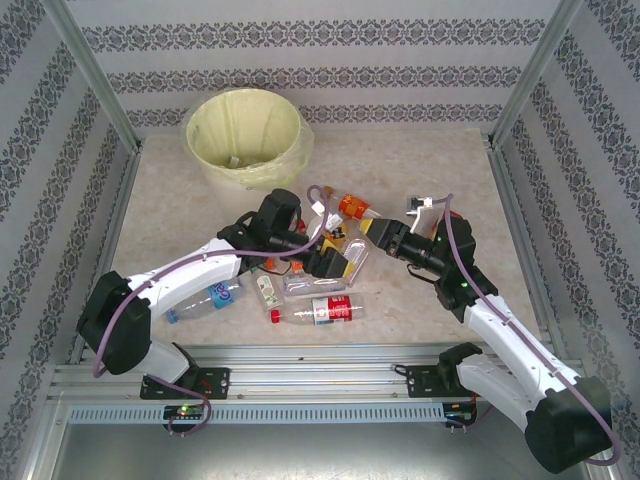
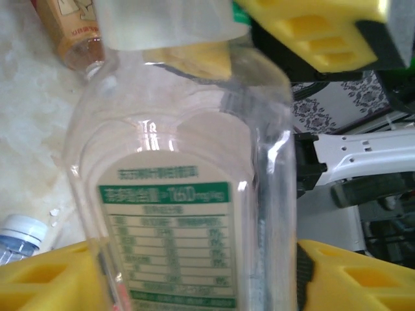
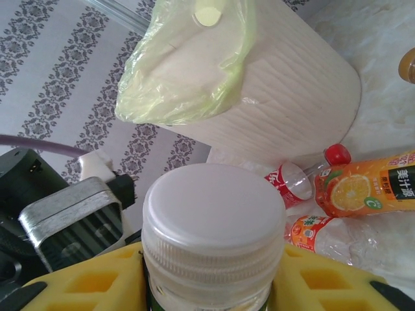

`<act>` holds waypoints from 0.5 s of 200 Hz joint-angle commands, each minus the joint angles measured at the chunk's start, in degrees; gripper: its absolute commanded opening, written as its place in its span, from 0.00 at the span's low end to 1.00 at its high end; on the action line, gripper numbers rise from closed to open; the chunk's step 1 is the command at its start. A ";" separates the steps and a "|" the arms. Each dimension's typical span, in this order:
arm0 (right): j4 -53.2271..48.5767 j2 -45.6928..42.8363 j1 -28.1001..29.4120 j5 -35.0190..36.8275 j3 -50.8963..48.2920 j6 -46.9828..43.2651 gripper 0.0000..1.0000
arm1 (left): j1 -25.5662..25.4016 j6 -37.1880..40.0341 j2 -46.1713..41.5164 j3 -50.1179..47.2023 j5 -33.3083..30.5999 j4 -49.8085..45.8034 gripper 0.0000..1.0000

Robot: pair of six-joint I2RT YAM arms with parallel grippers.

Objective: Put the plastic bottles in the bin

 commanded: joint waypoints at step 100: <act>-6.30 -7.71 0.51 1.86 4.64 -2.74 0.88 | 2.79 -2.28 -1.84 0.37 3.05 5.43 0.53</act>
